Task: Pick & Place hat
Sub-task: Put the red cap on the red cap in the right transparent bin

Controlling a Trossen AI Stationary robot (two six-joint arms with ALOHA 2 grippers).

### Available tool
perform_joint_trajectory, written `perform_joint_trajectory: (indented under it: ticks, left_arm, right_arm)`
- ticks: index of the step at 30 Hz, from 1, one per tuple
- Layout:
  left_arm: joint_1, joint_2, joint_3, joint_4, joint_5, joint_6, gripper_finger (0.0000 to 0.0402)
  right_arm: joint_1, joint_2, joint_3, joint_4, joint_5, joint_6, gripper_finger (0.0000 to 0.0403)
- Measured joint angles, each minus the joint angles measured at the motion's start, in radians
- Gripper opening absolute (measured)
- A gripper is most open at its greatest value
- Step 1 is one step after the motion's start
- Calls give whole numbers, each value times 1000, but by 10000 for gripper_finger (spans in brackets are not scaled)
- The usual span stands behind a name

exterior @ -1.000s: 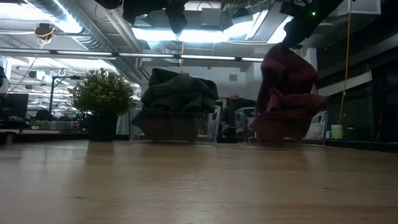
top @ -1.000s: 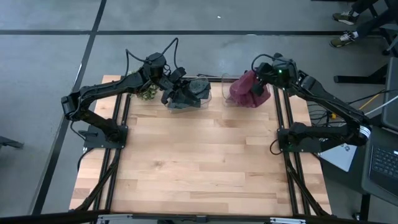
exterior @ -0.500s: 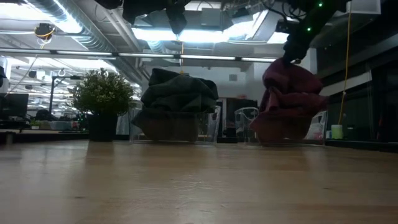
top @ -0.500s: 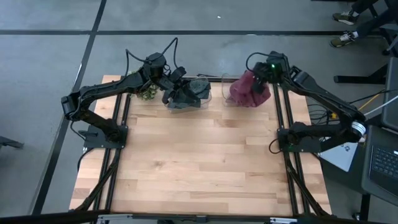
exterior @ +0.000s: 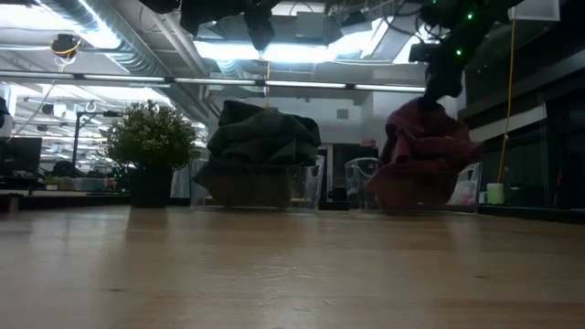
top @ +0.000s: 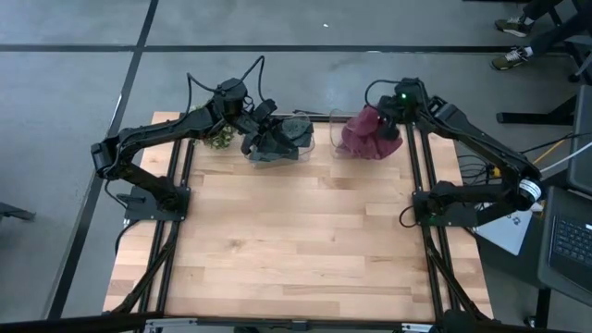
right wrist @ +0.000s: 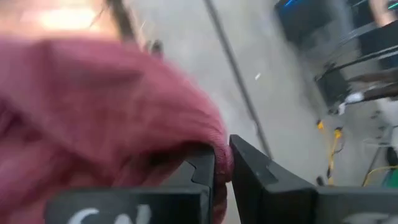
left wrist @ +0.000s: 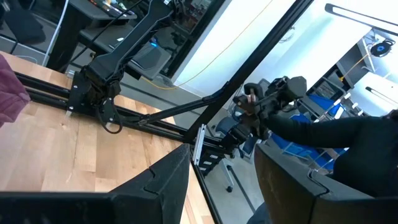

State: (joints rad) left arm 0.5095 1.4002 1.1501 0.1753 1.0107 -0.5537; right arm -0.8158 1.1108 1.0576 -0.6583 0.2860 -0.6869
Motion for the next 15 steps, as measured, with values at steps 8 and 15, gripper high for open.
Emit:
perform_joint_trajectory:
  ticks: [8, 15]
  left_arm:
    - [0, 0, 0, 0, 0, 0, 175]
    - [0, 0, 0, -1, 0, 0, 175]
  right_arm:
    - [-4, 25, 0, 7, -25, -36, 33]
    - [40, 25, 0, -137, -220, 161, 34]
